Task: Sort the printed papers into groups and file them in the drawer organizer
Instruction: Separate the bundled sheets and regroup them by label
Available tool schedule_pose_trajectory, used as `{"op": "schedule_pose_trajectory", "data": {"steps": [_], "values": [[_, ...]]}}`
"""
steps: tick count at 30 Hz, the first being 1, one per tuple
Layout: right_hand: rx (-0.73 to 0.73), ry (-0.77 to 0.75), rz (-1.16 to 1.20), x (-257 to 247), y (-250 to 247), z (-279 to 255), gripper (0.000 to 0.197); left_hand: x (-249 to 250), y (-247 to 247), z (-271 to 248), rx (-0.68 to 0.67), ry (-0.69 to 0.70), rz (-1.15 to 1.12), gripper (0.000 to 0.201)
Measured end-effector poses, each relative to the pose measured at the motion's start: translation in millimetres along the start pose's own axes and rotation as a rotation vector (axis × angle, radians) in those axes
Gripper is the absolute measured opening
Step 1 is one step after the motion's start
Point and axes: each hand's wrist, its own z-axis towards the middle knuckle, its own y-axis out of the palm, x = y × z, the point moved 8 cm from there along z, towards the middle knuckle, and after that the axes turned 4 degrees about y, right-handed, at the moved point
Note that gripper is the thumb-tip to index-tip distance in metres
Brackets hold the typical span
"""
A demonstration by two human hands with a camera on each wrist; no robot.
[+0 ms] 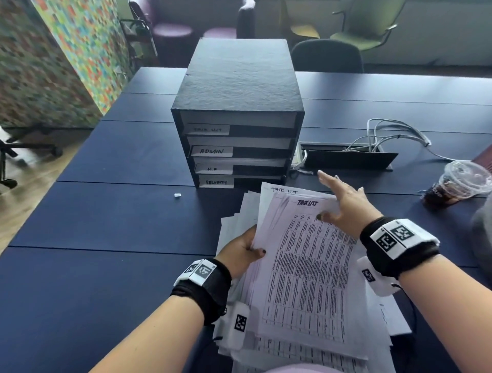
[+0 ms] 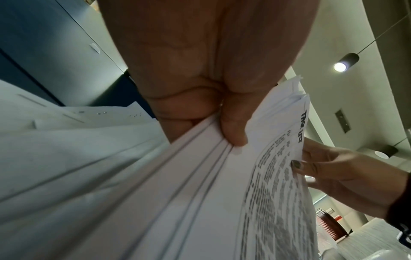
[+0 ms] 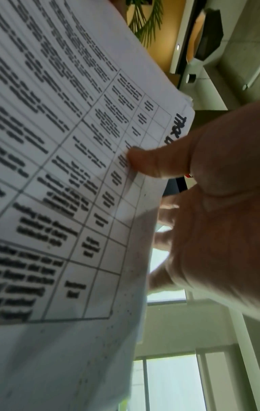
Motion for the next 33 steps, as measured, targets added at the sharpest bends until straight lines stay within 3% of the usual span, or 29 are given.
{"op": "schedule_pose_trajectory", "data": {"steps": [2, 5, 8, 11, 14, 16, 19, 21, 25, 28, 31, 33], "values": [[-0.079, -0.018, -0.034, -1, 9, 1, 0.093, -3, 0, 2, -0.04, -0.014, -0.024, 0.062], [-0.057, -0.018, -0.086, -1, 9, 6, 0.062, 0, -1, 5, -0.083, -0.035, -0.027, 0.059], [0.02, -0.03, -0.038, -4, 5, 11, 0.036, -2, -11, 10, -0.037, -0.081, 0.021, 0.063], [0.009, -0.055, -0.023, -9, 15, 7, 0.024, -10, -33, 13, 0.163, -0.115, 0.107, 0.056], [-0.035, 0.003, -0.151, -6, 30, -3, 0.014, -19, -61, 11, 0.414, -0.194, 0.212, 0.047], [-0.035, 0.005, -0.135, 0, 39, -8, 0.019, -26, -68, 9, 0.47, -0.243, 0.207, 0.037], [-0.02, -0.016, -0.074, 3, 44, -8, 0.043, -34, -65, 13, 0.414, -0.266, 0.194, 0.037], [-0.031, 0.056, -0.039, 7, 37, -5, 0.052, -36, -61, 16, 0.387, -0.291, 0.189, 0.039], [-0.083, 0.112, 0.01, 7, 31, 1, 0.069, -24, -62, 23, 0.441, -0.199, 0.435, 0.045], [-0.088, 0.111, 0.003, 5, 34, 0, 0.068, -4, -39, 29, 0.29, -0.036, 0.388, 0.054], [-0.082, 0.086, 0.046, 4, 36, 2, 0.063, 9, -16, 29, 0.109, -0.017, 0.115, 0.049], [-0.066, 0.072, 0.047, 5, 36, 6, 0.055, 6, -12, 34, 0.116, -0.016, 0.051, 0.043]]}}
